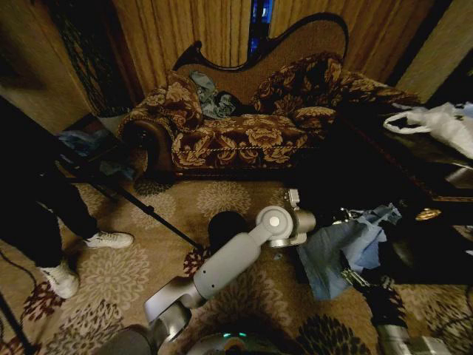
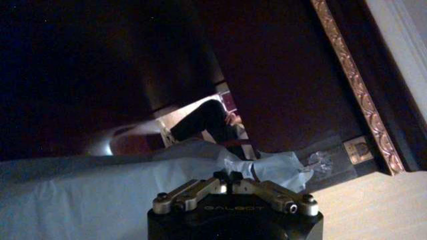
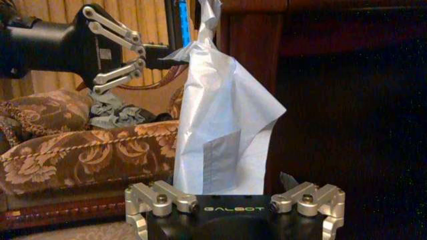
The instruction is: Place a garbage bag over the trash bin.
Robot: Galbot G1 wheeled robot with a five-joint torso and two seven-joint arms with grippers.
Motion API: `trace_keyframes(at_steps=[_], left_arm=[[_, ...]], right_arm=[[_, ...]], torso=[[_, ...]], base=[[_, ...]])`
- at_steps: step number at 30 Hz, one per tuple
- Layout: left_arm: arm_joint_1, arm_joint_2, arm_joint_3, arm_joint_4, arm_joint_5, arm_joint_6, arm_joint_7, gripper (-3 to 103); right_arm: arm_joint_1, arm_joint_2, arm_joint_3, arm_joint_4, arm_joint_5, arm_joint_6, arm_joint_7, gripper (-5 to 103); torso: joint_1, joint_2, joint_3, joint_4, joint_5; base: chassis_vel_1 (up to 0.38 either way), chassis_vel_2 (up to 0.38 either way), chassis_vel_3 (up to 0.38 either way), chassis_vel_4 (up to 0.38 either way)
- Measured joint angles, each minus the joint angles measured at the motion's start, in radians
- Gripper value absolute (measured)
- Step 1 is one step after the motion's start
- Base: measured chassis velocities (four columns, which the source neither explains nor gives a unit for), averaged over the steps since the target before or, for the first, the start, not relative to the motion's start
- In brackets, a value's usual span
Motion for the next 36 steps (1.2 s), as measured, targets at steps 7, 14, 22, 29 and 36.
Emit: trace_keyframes(at_steps=[7, 14, 22, 29, 36], left_arm=[[0.032, 0.023, -0.002, -0.043, 0.039, 0.0, 0.0, 0], [0.07, 0.085, -0.019, -0.074, 0.077, -0.004, -0.003, 0], [0.116, 0.161, -0.047, -0.134, 0.098, -0.005, -0.001, 0], [0.139, 0.178, -0.055, -0.159, 0.114, -0.012, -0.001, 0], [0.166, 0.212, -0.06, -0.188, 0.153, -0.017, -0.001, 0]], right_arm=[[0.0, -0.002, 0.005, -0.015, 0.005, 0.008, 0.001, 100], [0.014, -0.02, 0.038, -0.051, 0.036, 0.012, 0.003, 100], [-0.038, -0.029, 0.03, -0.049, 0.078, 0.046, -0.033, 100], [-0.129, -0.013, -0.034, -0.008, 0.087, 0.119, -0.061, 100], [-0.212, 0.0, -0.043, 0.05, 0.113, 0.178, -0.071, 100]], torso=[[0.0, 0.0, 0.0, -0.0001, -0.0001], [0.0, 0.0, 0.0, 0.0, 0.0], [0.0, 0.0, 0.0, 0.0, -0.0001], [0.0, 0.0, 0.0, -0.0001, -0.0002], [0.0, 0.0, 0.0, -0.0001, -0.0002]], base=[[0.0, 0.0, 0.0, 0.0], [0.0, 0.0, 0.0, 0.0], [0.0, 0.0, 0.0, 0.0], [0.0, 0.0, 0.0, 0.0], [0.0, 0.0, 0.0, 0.0]])
